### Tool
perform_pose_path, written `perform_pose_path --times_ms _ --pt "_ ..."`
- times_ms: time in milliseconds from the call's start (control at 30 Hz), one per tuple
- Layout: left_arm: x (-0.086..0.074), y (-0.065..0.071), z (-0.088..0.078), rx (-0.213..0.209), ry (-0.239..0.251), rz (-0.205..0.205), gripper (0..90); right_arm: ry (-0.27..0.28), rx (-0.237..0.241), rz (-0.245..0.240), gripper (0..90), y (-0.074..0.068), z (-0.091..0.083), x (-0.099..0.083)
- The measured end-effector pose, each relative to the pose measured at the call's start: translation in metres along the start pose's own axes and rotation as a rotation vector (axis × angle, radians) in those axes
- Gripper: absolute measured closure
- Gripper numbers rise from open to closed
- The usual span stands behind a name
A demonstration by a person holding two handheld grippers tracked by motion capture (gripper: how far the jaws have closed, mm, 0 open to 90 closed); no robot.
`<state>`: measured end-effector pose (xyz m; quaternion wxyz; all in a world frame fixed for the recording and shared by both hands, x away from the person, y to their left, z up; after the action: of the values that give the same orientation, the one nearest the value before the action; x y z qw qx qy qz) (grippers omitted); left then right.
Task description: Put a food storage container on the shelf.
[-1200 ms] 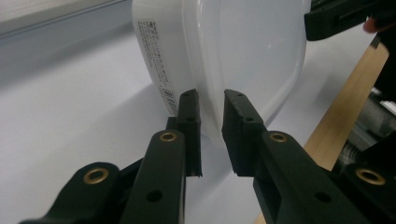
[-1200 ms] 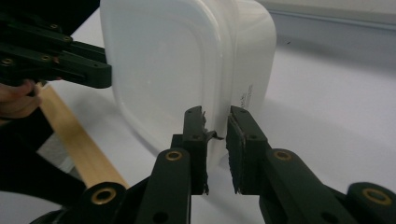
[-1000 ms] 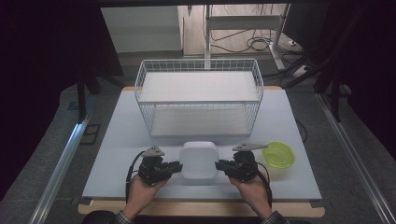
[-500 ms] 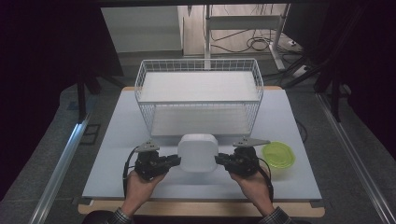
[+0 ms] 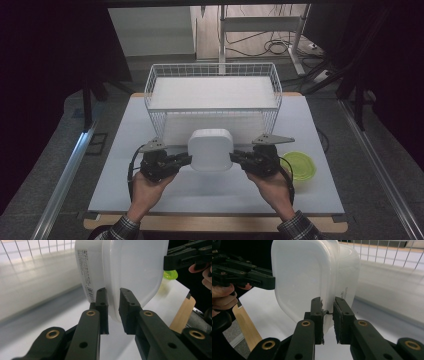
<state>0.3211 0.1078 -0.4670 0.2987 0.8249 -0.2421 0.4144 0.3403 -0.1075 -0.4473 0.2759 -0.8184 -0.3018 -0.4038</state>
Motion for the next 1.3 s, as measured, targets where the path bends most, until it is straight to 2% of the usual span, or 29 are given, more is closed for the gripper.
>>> perform_pose_path --times_ms 200,433,633,667,800,1067,1300 --pt "0.016 0.001 -0.004 0.012 0.016 0.017 78.5 0.016 0.013 0.001 78.8 0.003 -0.004 0.014" --pt "0.038 -0.001 -0.009 0.016 0.036 0.025 78.4 0.035 0.002 -0.015 78.8 0.005 -0.009 0.034" --pt "0.058 -0.001 -0.017 0.027 0.061 0.038 78.4 0.066 0.002 -0.027 78.8 0.004 -0.013 0.057" --pt "0.065 -0.002 -0.019 0.03 0.067 0.038 78.4 0.077 0.0 -0.034 78.8 0.003 -0.015 0.066" --pt "0.075 -0.005 -0.022 0.03 0.077 0.035 78.3 0.09 -0.003 -0.044 78.9 0.003 -0.016 0.077" --pt "0.099 -0.009 -0.025 0.04 0.089 0.042 78.1 0.118 -0.007 -0.054 78.9 0.005 -0.02 0.103" --pt "0.119 -0.014 -0.023 0.05 0.092 0.043 78.0 0.135 -0.016 -0.044 78.7 0.014 -0.019 0.122"
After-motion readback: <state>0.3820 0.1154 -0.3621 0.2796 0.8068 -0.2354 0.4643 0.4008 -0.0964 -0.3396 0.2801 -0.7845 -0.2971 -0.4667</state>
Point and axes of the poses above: each handheld gripper's, and its own axes: z roughly forward along the jaws, x roughly out of its top, y roughly to its right, the point moved 7 cm from there along z, roughly forward along the jaws, and after that the axes turned 1 degree about -z, right-handed, at the moved point
